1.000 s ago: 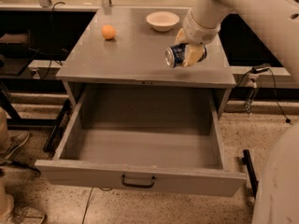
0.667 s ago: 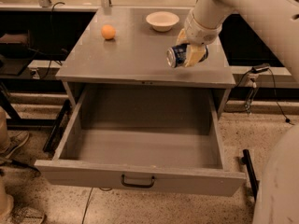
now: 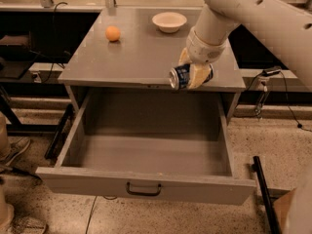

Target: Place pepsi can into top drawer

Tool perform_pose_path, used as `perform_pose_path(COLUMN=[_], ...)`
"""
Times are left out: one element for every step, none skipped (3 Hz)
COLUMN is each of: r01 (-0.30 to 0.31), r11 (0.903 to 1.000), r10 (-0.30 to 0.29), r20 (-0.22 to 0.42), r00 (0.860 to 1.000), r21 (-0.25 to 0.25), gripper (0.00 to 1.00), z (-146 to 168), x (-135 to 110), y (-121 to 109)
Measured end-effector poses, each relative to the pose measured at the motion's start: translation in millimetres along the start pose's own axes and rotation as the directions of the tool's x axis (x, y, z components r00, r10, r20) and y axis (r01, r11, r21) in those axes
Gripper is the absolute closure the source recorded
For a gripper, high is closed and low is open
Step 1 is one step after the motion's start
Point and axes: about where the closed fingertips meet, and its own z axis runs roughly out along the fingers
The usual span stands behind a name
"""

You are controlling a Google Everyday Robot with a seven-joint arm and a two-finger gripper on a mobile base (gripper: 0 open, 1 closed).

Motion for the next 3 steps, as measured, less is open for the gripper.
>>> perform_pose_path(r01=[-0.003,0.018,0.017], r11=[0.9989,0.9971,0.997], r10=[0.004,-0.013,-0.013], r20=[0.011,0.063,0.064], r00=[1.0,0.998,0.998], r21=[-0.047,-0.075,-0.075], gripper=[1.0,1.0,1.0], z=[-10.0,-15.5,-15.3], x=[-23.9,-59.2,-59.3], y=[40.4,73.6,73.7])
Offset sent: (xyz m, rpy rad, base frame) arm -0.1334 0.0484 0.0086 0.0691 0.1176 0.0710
